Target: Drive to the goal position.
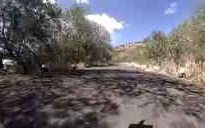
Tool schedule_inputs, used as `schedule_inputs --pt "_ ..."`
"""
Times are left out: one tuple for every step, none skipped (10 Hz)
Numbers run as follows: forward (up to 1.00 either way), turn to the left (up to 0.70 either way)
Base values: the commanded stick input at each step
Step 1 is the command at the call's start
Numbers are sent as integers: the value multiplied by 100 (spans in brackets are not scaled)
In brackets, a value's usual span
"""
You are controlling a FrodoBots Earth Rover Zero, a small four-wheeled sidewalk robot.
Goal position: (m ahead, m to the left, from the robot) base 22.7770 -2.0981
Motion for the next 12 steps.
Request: schedule_inputs --pt "50 0" --pt "50 0" --pt "50 0" --pt "50 0" --pt "50 0" --pt "50 0" --pt "50 0" --pt "50 -50" --pt "50 -50" --pt "50 -47" --pt "50 -40" --pt "50 0"
